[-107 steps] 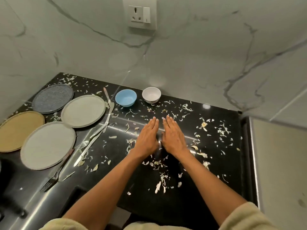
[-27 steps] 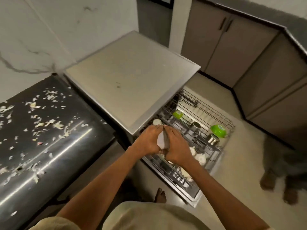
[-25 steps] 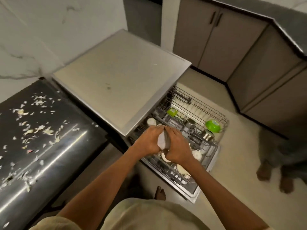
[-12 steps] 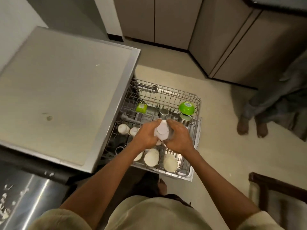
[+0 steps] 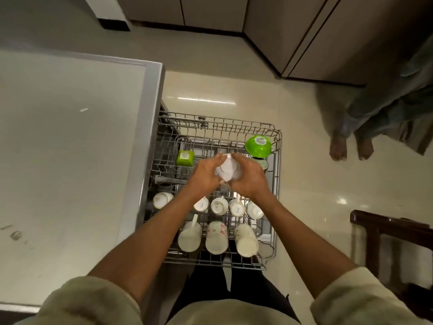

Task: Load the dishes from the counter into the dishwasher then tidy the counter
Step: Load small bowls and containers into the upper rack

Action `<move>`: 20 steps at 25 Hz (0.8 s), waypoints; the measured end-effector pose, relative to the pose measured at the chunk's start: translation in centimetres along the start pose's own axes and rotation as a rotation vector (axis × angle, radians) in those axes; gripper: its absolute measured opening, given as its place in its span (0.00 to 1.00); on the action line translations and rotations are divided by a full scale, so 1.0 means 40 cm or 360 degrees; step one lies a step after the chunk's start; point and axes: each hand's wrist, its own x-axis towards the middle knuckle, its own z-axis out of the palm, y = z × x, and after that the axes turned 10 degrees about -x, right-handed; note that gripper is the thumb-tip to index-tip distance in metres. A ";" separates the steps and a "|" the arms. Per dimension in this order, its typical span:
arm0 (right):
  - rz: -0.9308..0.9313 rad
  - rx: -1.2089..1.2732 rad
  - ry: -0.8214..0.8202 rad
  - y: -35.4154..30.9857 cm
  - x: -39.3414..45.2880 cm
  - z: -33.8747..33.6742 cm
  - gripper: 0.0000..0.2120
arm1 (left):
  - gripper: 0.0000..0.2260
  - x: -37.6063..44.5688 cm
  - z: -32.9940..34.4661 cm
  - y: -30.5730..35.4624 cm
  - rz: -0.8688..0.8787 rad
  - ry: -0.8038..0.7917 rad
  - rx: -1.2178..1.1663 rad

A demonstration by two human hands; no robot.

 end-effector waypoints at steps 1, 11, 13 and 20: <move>0.0045 0.0025 -0.0018 0.005 0.031 0.004 0.45 | 0.31 0.027 0.005 -0.014 -0.0010 0.0008 -0.0003; 0.0439 0.0178 0.0042 0.079 0.296 0.083 0.35 | 0.29 0.251 0.046 -0.089 -0.0305 -0.0055 0.0095; 0.0488 0.0209 0.0052 0.093 0.331 0.104 0.36 | 0.31 0.277 0.050 -0.098 -0.0361 -0.0101 0.0085; 0.0569 0.0389 0.0046 0.111 0.391 0.179 0.29 | 0.37 0.336 0.058 -0.132 -0.0456 -0.0203 0.0147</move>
